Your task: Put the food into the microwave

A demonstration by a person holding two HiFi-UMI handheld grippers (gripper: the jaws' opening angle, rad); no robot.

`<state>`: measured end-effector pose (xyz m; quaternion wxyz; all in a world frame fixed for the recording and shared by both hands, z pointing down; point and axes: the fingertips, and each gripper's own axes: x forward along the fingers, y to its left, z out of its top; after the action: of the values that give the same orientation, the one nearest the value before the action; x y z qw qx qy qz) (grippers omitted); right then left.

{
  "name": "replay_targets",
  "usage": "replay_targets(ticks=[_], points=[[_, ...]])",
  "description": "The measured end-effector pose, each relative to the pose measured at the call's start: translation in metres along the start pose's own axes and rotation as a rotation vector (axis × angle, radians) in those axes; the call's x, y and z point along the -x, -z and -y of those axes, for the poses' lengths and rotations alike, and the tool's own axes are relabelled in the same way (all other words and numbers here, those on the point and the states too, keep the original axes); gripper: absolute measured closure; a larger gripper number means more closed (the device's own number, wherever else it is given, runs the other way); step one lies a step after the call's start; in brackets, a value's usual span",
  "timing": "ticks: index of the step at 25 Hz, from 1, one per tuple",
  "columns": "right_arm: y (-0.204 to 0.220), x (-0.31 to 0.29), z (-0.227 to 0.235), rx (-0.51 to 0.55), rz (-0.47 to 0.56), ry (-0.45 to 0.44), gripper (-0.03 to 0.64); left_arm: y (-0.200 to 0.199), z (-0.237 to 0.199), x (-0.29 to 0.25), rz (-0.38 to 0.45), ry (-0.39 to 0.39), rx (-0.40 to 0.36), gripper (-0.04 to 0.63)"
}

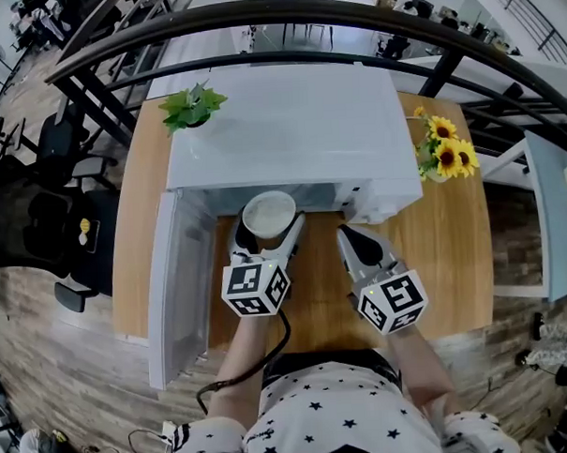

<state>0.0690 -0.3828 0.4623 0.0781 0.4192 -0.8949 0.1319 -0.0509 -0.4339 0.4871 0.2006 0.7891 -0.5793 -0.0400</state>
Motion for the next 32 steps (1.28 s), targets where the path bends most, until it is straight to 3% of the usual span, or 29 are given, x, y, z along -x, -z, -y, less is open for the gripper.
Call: replay_targets(ticks=[24, 32], points=[[0.037, -0.023, 0.012, -0.056, -0.102, -0.032, 0.612, 0.036, -0.049, -0.087, -0.100, -0.107, -0.099, 0.118], [0.044, -0.027, 0.013, -0.064, -0.117, -0.040, 0.612, 0.049, -0.060, -0.098, -0.150, -0.175, -0.205, 0.118]])
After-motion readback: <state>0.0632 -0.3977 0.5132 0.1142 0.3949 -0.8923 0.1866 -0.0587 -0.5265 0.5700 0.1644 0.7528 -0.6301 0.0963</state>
